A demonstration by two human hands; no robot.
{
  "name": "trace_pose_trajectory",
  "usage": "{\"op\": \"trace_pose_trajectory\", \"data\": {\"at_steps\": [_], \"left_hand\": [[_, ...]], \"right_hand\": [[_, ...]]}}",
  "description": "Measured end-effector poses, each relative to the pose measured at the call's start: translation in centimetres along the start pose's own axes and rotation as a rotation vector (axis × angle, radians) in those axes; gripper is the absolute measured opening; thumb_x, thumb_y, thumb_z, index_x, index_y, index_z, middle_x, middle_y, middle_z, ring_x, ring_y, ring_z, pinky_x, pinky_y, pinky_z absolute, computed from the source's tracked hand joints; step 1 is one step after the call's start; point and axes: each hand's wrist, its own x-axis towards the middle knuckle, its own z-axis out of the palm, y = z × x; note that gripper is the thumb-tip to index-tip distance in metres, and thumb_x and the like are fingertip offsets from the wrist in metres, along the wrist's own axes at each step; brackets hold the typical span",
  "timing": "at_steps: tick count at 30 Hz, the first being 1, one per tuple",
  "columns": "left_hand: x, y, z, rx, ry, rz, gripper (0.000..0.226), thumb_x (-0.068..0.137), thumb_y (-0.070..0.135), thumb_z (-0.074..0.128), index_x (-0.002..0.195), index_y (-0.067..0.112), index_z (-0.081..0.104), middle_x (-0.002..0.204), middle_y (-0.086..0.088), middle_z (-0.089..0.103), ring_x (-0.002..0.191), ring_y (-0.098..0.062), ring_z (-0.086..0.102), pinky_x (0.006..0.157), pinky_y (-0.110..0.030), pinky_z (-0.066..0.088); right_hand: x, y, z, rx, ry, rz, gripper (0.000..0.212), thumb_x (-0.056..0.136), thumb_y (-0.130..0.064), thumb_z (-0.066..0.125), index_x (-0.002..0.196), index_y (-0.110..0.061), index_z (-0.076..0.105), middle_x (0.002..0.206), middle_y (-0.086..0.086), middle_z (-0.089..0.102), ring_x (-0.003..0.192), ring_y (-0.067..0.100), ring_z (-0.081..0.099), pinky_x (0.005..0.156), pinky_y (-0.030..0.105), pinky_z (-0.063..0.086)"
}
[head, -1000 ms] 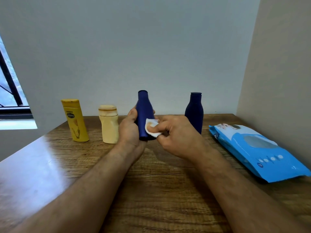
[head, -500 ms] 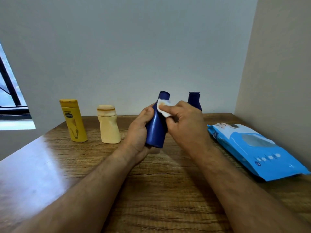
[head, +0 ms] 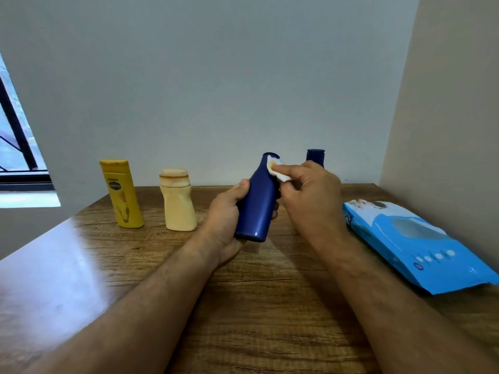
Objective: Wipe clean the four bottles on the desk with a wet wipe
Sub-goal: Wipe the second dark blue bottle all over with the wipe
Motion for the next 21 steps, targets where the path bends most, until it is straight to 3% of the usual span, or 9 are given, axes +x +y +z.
{"op": "trace_pose_trajectory", "data": {"at_steps": [3, 7, 10, 12, 15, 18, 21], "left_hand": [[0.2, 0.0, -0.1, -0.013, 0.058, 0.009, 0.032, 0.104, 0.034, 0.048, 0.113, 0.009, 0.066, 0.095, -0.010, 0.076, 0.082, -0.021, 0.070, 0.075, -0.034, 0.055], [1.1, 0.4, -0.7, -0.170, 0.159, 0.059, 0.038, 0.107, 0.035, 0.043, 0.121, 0.005, 0.063, 0.108, -0.017, 0.073, 0.092, -0.025, 0.070, 0.091, -0.043, 0.055], [1.9, 0.5, -1.3, -0.168, 0.233, 0.132, 0.034, 0.107, 0.030, 0.043, 0.131, 0.012, 0.059, 0.115, -0.016, 0.072, 0.084, -0.022, 0.071, 0.075, -0.039, 0.058], [2.0, 0.4, -1.5, -0.158, 0.216, 0.120, 0.032, 0.107, 0.028, 0.045, 0.133, 0.016, 0.058, 0.118, -0.015, 0.071, 0.086, -0.022, 0.071, 0.071, -0.037, 0.059], [1.1, 0.2, -0.9, -0.049, 0.065, 0.025, 0.030, 0.107, 0.030, 0.044, 0.125, 0.018, 0.065, 0.107, -0.013, 0.075, 0.087, -0.025, 0.069, 0.080, -0.040, 0.055], [0.0, 0.2, -0.3, 0.044, -0.062, -0.040, 0.035, 0.101, 0.039, 0.051, 0.117, 0.012, 0.066, 0.085, -0.010, 0.075, 0.070, -0.020, 0.061, 0.066, -0.032, 0.047], [-0.2, 0.0, -0.5, 0.091, -0.169, -0.018, 0.054, 0.086, 0.035, 0.071, 0.130, 0.007, 0.058, 0.090, -0.009, 0.071, 0.066, -0.016, 0.059, 0.059, -0.028, 0.048]], "right_hand": [[0.0, 0.4, 0.1, 0.040, -0.074, -0.020, 0.025, 0.088, -0.011, 0.067, 0.109, -0.020, 0.075, 0.084, -0.005, 0.063, 0.070, 0.003, 0.054, 0.064, 0.005, 0.041], [-0.8, -0.1, 0.6, 0.132, -0.319, -0.080, 0.024, 0.082, -0.006, 0.071, 0.098, -0.022, 0.078, 0.079, -0.011, 0.064, 0.071, 0.005, 0.059, 0.061, 0.008, 0.042], [-1.0, -0.5, 0.4, 0.190, -0.426, -0.115, 0.023, 0.079, -0.002, 0.072, 0.094, -0.018, 0.079, 0.074, -0.022, 0.062, 0.073, -0.002, 0.061, 0.061, 0.007, 0.044], [-1.0, -0.5, 0.4, 0.174, -0.400, -0.101, 0.023, 0.080, -0.004, 0.073, 0.094, -0.021, 0.080, 0.076, -0.019, 0.064, 0.071, 0.000, 0.061, 0.060, 0.009, 0.044], [-0.6, -0.3, 0.5, 0.112, -0.219, -0.021, 0.022, 0.085, -0.012, 0.070, 0.101, -0.026, 0.078, 0.085, -0.010, 0.066, 0.071, 0.003, 0.059, 0.060, 0.007, 0.043], [-0.1, 0.0, 0.1, 0.133, -0.041, 0.047, 0.025, 0.089, -0.010, 0.065, 0.108, -0.022, 0.075, 0.093, -0.006, 0.067, 0.076, -0.003, 0.060, 0.064, 0.004, 0.047], [0.1, 0.2, -0.1, 0.125, -0.004, 0.063, 0.025, 0.088, -0.009, 0.065, 0.108, -0.021, 0.075, 0.092, -0.006, 0.068, 0.077, -0.002, 0.060, 0.064, 0.003, 0.044]]}}
